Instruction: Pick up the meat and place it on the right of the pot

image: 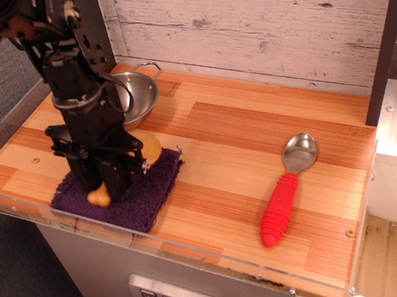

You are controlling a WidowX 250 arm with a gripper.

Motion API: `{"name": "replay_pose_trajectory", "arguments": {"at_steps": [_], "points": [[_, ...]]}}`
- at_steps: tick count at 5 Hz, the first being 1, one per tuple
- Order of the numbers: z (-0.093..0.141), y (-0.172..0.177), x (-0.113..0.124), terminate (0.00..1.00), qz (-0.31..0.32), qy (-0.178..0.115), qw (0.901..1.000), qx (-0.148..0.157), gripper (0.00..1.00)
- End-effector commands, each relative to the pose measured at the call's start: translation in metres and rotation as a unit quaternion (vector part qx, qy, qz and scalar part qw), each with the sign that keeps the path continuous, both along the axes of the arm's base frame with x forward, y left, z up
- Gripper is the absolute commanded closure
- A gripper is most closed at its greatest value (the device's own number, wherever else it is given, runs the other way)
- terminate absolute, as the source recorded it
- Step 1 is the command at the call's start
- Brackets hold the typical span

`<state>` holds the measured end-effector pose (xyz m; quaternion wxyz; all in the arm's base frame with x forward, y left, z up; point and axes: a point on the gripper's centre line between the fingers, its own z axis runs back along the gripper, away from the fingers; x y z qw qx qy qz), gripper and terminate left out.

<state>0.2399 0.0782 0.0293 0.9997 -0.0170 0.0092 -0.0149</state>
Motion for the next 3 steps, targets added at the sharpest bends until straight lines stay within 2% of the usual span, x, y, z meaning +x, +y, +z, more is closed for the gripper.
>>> {"name": "replay_pose_trajectory", "arguments": {"at_steps": [1, 2, 3], "points": [[0.039, -0.025, 0.025, 0.0, -0.055, -0.061, 0.9966, 0.012, 1.0], [0.054, -0.062, 0.068, 0.0, -0.113, -0.095, 0.989, -0.009, 1.0], [0.047, -0.088, 0.105, 0.0, -0.124, -0.096, 0.9876, -0.003, 1.0]]}}
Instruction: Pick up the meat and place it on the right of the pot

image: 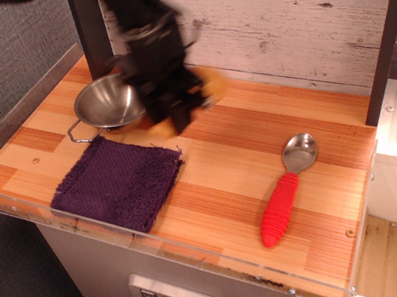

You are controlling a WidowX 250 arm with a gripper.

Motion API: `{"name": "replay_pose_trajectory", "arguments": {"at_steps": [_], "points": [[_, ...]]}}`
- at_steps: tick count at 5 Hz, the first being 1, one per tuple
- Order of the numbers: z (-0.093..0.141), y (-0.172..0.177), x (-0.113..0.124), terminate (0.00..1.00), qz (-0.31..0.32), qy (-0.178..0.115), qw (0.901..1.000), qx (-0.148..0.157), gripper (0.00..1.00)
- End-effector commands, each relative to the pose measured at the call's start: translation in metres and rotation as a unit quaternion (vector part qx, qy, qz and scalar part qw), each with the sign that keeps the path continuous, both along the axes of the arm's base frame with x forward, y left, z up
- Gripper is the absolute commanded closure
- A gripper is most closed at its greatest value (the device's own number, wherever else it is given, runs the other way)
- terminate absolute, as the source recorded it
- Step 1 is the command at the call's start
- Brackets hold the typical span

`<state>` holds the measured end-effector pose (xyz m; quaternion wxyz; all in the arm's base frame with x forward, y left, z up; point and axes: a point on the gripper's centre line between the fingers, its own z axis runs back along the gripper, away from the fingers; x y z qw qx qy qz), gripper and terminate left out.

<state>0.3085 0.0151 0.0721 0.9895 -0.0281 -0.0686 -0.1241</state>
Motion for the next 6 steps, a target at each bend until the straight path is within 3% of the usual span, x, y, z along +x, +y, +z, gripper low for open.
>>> {"name": "replay_pose_trajectory", "arguments": {"at_steps": [1, 3, 4, 5, 6], "points": [[-0.019, -0.036, 0.065, 0.0, 0.0, -0.005, 1.0, 0.005, 1.0], [-0.058, -0.043, 0.077, 0.0, 0.015, 0.033, 0.9993, 0.009, 1.0], [-0.055, -0.046, 0.076, 0.0, -0.003, 0.032, 0.9992, 0.025, 1.0], [-0.039, -0.052, 0.072, 0.0, -0.019, -0.002, 0.9994, 0.028, 0.0], [-0.016, -0.049, 0.071, 0.0, -0.017, -0.035, 0.9989, 0.026, 0.0]]}}
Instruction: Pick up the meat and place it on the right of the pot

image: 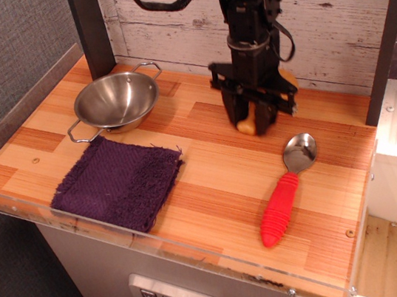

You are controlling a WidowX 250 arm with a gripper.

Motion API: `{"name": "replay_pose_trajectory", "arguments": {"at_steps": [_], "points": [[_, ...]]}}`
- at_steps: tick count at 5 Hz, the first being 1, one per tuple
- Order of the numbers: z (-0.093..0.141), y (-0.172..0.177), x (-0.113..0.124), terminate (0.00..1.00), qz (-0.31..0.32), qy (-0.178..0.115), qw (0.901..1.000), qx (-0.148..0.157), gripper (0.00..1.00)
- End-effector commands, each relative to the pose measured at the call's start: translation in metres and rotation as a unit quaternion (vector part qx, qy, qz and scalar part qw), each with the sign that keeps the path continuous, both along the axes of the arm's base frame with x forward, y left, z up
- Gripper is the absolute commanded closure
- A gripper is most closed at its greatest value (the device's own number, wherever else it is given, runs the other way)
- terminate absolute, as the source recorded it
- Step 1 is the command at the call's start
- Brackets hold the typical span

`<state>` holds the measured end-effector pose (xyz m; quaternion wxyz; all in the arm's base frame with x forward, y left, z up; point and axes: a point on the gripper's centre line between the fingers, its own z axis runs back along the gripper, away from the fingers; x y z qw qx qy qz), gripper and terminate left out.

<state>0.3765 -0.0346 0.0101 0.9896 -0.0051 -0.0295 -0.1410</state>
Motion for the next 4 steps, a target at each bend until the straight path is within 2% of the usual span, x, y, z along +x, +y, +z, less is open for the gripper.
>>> {"name": "replay_pose_trajectory", "arguments": {"at_steps": [1, 2, 3, 4], "points": [[0.072, 0.009, -0.002, 0.0, 0.015, -0.1, 0.9948, -0.011, 0.0], [0.098, 0.023, -0.017, 0.0, 0.035, -0.123, 0.9916, -0.019, 0.0], [0.105, 0.042, -0.039, 0.0, 0.076, -0.09, 0.9928, -0.021, 0.0], [0.101, 0.052, -0.048, 0.0, 0.091, -0.062, 0.9936, -0.025, 0.0]]}}
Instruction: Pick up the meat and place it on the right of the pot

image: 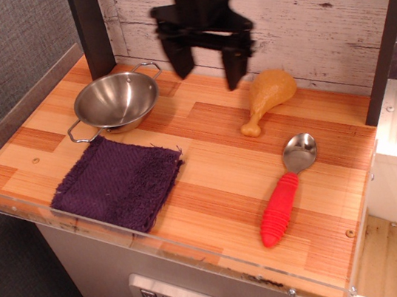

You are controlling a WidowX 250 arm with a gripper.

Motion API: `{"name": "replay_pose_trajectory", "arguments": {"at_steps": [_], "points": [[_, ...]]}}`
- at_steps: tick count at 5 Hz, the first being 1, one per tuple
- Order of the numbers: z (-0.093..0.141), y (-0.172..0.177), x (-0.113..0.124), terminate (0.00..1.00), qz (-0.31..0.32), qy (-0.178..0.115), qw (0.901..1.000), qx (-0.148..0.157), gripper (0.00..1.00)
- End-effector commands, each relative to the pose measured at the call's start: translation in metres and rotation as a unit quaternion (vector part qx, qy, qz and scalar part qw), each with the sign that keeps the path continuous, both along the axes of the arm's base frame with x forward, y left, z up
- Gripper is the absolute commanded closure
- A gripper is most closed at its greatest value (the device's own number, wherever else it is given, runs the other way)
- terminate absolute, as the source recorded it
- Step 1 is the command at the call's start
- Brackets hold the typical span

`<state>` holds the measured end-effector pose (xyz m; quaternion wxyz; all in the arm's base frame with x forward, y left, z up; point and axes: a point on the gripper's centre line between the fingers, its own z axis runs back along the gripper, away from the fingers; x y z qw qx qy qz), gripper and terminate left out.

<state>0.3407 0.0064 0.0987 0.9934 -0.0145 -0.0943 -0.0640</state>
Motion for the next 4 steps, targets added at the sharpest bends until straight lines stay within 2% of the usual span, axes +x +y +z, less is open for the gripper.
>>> {"name": "replay_pose_trajectory", "arguments": {"at_steps": [1, 2, 3, 4], "points": [[0.0123, 0.0179, -0.0178, 0.0, 0.017, 0.015, 0.9997, -0.006, 0.0], [0.0094, 0.0277, -0.0167, 0.0, -0.012, 0.019, 0.9997, -0.005, 0.0], [0.0094, 0.0277, -0.0167, 0.0, -0.012, 0.019, 0.9997, -0.005, 0.0], [0.0094, 0.0277, -0.0167, 1.0, -0.012, 0.019, 0.9997, -0.005, 0.0]]}}
